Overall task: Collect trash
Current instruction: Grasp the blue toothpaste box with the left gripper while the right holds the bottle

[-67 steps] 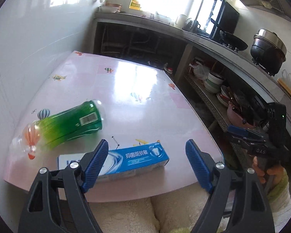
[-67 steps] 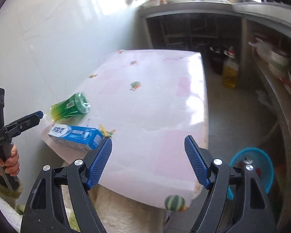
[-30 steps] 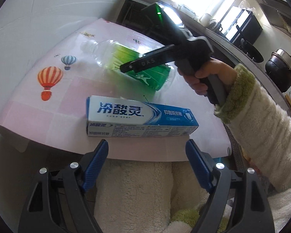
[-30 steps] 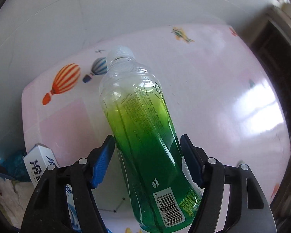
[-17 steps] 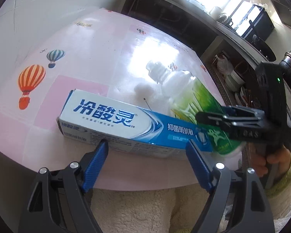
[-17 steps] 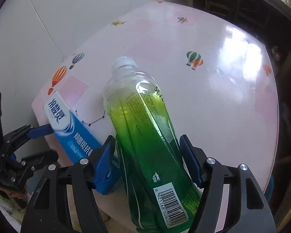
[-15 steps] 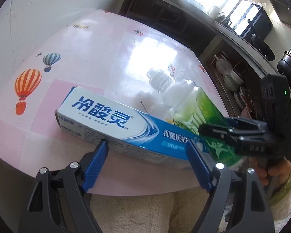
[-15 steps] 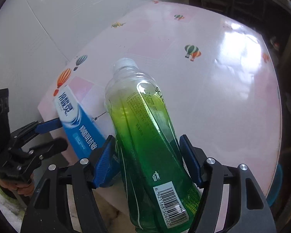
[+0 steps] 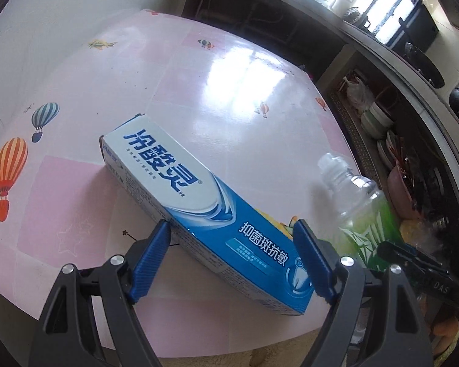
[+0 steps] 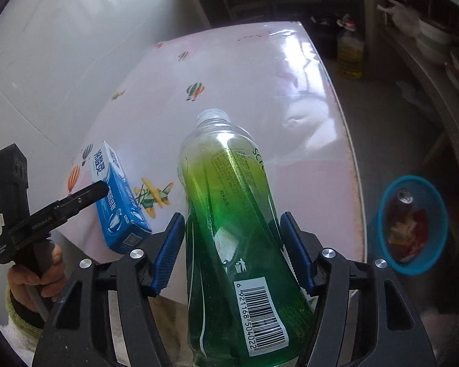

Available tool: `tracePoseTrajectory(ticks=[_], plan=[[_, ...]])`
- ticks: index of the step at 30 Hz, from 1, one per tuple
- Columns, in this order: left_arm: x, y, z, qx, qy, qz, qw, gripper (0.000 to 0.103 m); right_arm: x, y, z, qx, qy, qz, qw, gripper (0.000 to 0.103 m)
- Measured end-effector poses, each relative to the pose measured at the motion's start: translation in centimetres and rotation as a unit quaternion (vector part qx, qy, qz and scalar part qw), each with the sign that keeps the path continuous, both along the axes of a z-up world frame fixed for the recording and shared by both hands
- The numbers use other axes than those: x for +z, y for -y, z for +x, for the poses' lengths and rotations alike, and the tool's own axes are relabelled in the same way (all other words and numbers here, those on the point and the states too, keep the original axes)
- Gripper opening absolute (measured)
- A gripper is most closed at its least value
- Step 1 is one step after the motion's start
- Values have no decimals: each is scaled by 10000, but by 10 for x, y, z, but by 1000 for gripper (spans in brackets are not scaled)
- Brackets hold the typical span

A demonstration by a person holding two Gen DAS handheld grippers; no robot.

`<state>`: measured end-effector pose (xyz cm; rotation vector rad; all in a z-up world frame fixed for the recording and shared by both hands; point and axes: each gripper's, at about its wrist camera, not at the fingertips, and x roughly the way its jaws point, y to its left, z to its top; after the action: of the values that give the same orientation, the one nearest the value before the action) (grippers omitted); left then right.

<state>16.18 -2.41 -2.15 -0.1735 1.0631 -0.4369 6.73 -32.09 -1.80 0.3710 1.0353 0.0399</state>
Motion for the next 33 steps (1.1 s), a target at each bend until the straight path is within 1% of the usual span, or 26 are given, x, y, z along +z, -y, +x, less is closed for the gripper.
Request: tracePoseTrajectory(ticks=[2, 4, 7, 8, 12, 13, 17, 20, 23, 24, 25, 27, 31, 33], plan=[[-6, 3, 9, 259, -231, 124, 9993, 79, 1, 6, -4, -115, 28, -65, 9999, 60], [-10, 3, 15, 460, -342, 149, 9982, 79, 0, 7, -8, -183, 67, -69, 9998, 60], [-11, 9, 19, 631, -314, 258, 9972, 79, -7, 0, 0, -202, 81, -13, 9998, 60], [-11, 12, 18, 612, -239, 326, 9973, 79, -7, 0, -6, -209, 87, -8, 9997, 60], [-4, 26, 9, 322, 221, 640, 9972, 71, -9, 9, -9, -243, 90, 38, 9997, 60], [-2, 28, 8, 246, 320, 711, 9967, 67, -9, 12, -11, -268, 97, 60, 9996, 60], [4, 38, -1, -222, 578, 959, 9935, 57, -9, 25, -14, -407, 116, 172, 9990, 60], [5, 44, -11, -704, 644, 1007, 9903, 56, -8, 33, -16, -468, 83, 401, 9981, 60], [5, 51, -23, -1249, 635, 1039, 9847, 56, -8, 39, -17, -517, 33, 603, 9968, 60], [5, 54, -27, -1351, 654, 1078, 9828, 56, -9, 40, -16, -536, 13, 656, 9964, 61], [5, 56, -31, -1411, 669, 1124, 9813, 56, -10, 41, -15, -549, -12, 702, 9960, 61], [4, 55, -31, -1422, 625, 1161, 9810, 57, -12, 43, -12, -577, -62, 761, 9954, 61], [4, 57, -25, -1338, 451, 1086, 9840, 57, -13, 42, -6, -587, -107, 777, 9952, 61], [3, 57, -21, -1294, 364, 1061, 9852, 57, -13, 41, -3, -584, -123, 755, 9954, 64]])
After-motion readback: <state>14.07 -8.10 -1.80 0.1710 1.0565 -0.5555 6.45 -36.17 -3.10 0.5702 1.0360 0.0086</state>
